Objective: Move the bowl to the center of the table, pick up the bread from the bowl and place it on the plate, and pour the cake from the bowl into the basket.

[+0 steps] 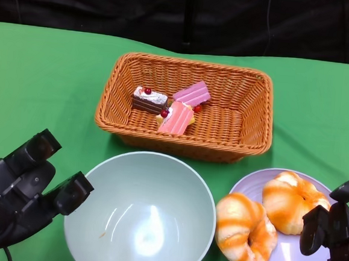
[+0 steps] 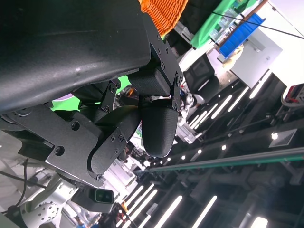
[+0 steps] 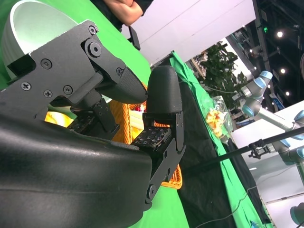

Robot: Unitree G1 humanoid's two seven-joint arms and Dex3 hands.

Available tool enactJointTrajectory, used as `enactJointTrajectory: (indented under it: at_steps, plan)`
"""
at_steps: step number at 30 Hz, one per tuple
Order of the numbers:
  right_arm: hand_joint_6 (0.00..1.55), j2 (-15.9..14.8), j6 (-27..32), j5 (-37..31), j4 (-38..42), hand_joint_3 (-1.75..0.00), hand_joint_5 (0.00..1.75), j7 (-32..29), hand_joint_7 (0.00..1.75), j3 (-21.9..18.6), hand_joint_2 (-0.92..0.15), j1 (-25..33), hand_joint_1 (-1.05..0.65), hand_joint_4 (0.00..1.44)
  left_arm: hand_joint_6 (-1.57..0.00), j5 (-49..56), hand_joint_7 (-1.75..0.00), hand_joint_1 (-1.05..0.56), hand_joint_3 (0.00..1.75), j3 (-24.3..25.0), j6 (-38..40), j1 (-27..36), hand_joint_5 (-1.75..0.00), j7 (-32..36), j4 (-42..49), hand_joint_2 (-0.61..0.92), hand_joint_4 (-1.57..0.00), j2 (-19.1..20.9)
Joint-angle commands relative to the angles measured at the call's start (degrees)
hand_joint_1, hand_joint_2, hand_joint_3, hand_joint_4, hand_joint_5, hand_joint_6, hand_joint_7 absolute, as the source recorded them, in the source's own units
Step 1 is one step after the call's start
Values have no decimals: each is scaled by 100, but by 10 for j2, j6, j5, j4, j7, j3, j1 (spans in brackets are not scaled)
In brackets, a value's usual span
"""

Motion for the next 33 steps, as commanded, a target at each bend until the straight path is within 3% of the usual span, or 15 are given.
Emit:
enactJointTrajectory:
  at_steps: [1,7,8,10,33]
  plan:
    - [76,-10,3,1,-1,-129,175,-1,166,-3,-54,1,-13,89,-86,-2,-153,-21,132,8,3,-4,-175,-12,5,45,-81,4]
    - [76,-9,2,-1,1,-129,175,-1,165,-1,-54,1,-13,89,-86,-12,-153,-21,132,17,2,-9,-175,5,10,45,-81,-8]
    - [77,-9,1,-3,2,-129,175,0,165,0,-54,1,-13,90,-80,-19,-166,-24,144,22,-1,-12,-175,20,14,42,-82,-16]
    - [77,-9,0,-5,3,-129,175,0,165,2,-53,0,-13,90,-76,-25,-173,-25,151,25,-1,-17,-175,29,23,39,-83,-28]
    - [77,-6,-2,-12,3,-128,175,-2,165,5,-55,2,-14,90,-74,-21,-175,-26,145,28,5,-21,-175,16,36,37,-83,-35]
